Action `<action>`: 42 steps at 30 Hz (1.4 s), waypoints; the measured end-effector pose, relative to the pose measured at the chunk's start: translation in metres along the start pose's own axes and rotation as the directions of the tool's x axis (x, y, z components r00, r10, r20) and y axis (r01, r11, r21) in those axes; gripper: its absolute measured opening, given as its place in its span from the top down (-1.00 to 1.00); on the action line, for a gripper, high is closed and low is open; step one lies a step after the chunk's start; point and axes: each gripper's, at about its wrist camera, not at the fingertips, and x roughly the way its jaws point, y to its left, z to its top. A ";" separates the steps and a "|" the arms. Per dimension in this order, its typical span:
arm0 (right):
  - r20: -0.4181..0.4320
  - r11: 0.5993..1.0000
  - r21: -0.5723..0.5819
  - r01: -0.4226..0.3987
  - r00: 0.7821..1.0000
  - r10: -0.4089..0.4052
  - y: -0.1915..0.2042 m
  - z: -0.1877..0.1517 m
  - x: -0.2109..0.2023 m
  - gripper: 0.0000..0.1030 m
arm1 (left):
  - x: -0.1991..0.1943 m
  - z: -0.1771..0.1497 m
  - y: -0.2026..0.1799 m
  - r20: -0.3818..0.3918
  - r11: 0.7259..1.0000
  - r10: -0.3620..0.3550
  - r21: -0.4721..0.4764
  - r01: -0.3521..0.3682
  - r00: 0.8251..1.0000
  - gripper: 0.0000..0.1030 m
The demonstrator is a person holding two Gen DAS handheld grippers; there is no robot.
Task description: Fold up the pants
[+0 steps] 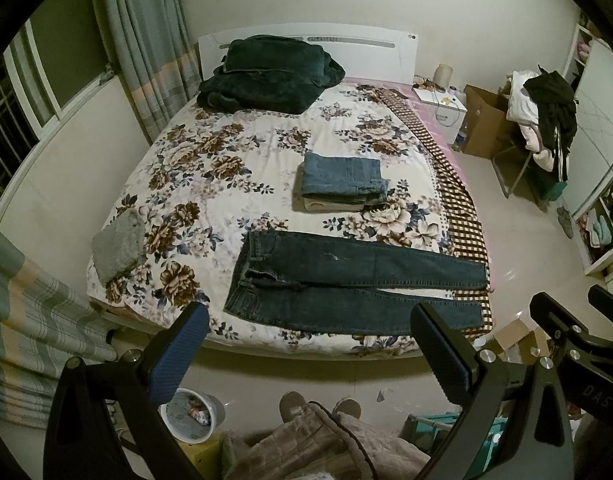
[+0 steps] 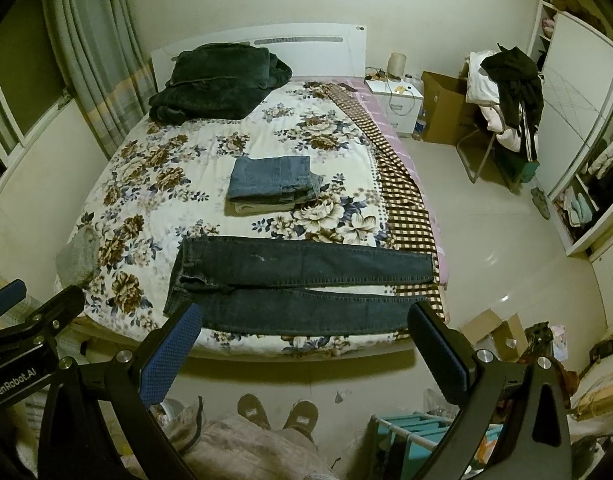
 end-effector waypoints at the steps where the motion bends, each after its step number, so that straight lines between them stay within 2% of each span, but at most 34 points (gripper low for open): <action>1: 0.001 1.000 0.000 0.000 1.000 0.000 -0.002 0.000 -0.002 -1.00 | 0.000 0.000 0.000 0.001 1.000 0.000 -0.001 0.000 1.000 -1.00; 32: 0.006 1.000 0.001 -0.001 1.000 0.001 0.001 0.002 -0.004 -1.00 | 0.000 -0.001 0.000 0.006 1.000 -0.005 -0.004 0.005 1.000 -1.00; 37: 0.005 1.000 -0.001 -0.003 1.000 0.003 0.002 -0.001 -0.003 -1.00 | 0.001 0.010 -0.014 0.002 1.000 -0.005 -0.006 0.005 1.000 -1.00; 39: 0.004 1.000 -0.002 -0.005 1.000 0.005 0.019 0.018 -0.019 -1.00 | 0.001 0.010 -0.014 0.002 1.000 -0.005 -0.004 0.005 1.000 -1.00; 42: 0.002 1.000 -0.002 -0.006 1.000 0.006 0.027 0.022 -0.021 -1.00 | 0.001 0.010 -0.014 0.003 1.000 -0.005 -0.006 0.005 1.000 -1.00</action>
